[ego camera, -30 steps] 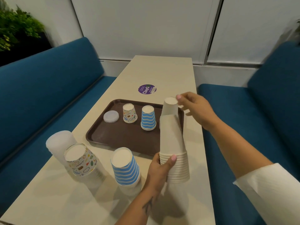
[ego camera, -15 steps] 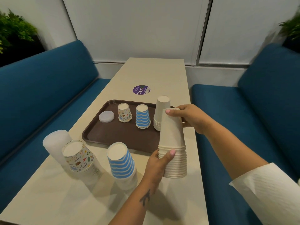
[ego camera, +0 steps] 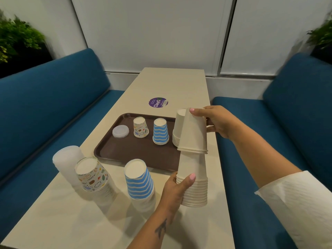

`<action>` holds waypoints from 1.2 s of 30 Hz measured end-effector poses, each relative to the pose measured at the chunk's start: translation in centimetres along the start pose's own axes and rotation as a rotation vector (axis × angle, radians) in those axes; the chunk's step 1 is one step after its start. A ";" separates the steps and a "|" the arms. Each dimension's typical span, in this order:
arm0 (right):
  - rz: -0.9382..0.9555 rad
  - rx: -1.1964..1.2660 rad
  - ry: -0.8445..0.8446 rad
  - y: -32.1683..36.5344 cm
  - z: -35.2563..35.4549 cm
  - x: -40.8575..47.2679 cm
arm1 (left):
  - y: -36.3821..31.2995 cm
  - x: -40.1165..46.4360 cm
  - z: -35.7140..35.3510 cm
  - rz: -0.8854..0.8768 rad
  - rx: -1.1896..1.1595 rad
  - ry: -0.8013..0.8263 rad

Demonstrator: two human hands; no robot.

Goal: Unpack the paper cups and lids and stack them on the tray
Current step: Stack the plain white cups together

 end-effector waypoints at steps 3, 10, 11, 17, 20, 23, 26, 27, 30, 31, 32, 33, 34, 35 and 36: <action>0.035 0.051 -0.062 0.7 0.8 0.6 | 0.2 -0.1 0.1 0.015 0.013 0.008; 0.113 0.134 -0.185 2.5 2.5 2.8 | 0.1 0.4 0.4 0.028 -0.042 -0.014; 0.145 0.148 -0.214 3.0 2.7 3.1 | 0.0 0.5 0.4 0.028 -0.046 -0.022; 0.353 -0.030 -0.381 4.7 2.8 6.1 | -0.2 1.1 0.7 0.016 -0.078 -0.044; 0.369 -0.140 -0.386 3.9 2.3 7.9 | -0.4 1.6 0.8 0.016 -0.079 -0.070; 0.331 -0.242 -0.355 2.5 1.6 9.3 | -0.4 1.9 0.9 0.014 -0.088 -0.081; 0.283 -0.340 -0.309 1.1 0.8 10.1 | 0.0 1.9 1.0 0.017 -0.098 -0.079; 0.264 -0.371 -0.291 0.5 0.5 10.3 | 0.1 1.9 1.0 0.020 -0.102 -0.086; 0.171 -0.443 -0.231 -1.8 -0.1 10.6 | 0.4 1.8 1.2 0.023 -0.106 -0.097; 0.144 -0.465 -0.220 -2.5 -0.3 10.6 | 0.5 1.8 1.2 0.020 -0.108 -0.091; 0.128 -0.480 -0.217 -3.2 -0.5 10.6 | 0.6 1.7 1.2 0.017 -0.111 -0.084; 0.126 -0.489 -0.220 -3.8 -0.6 10.6 | 0.7 1.7 1.2 0.014 -0.115 -0.078; 0.128 -0.489 -0.221 -4.2 -0.7 10.7 | 0.7 1.7 1.2 0.013 -0.120 -0.075; 0.126 -0.490 -0.220 -4.3 -0.7 10.7 | 0.8 1.7 1.2 0.013 -0.125 -0.074; 0.121 -0.493 -0.216 -4.4 -0.8 10.7 | 0.7 1.8 1.2 0.012 -0.126 -0.076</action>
Point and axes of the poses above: each hand's wrist, its own x-axis towards the middle knuckle, its own z-axis out of the back of the hand, y = z × x, the point moved 2 cm from there along x, towards the middle knuckle, and after that the axes turned 10 degrees about y, right-handed, at the moved point
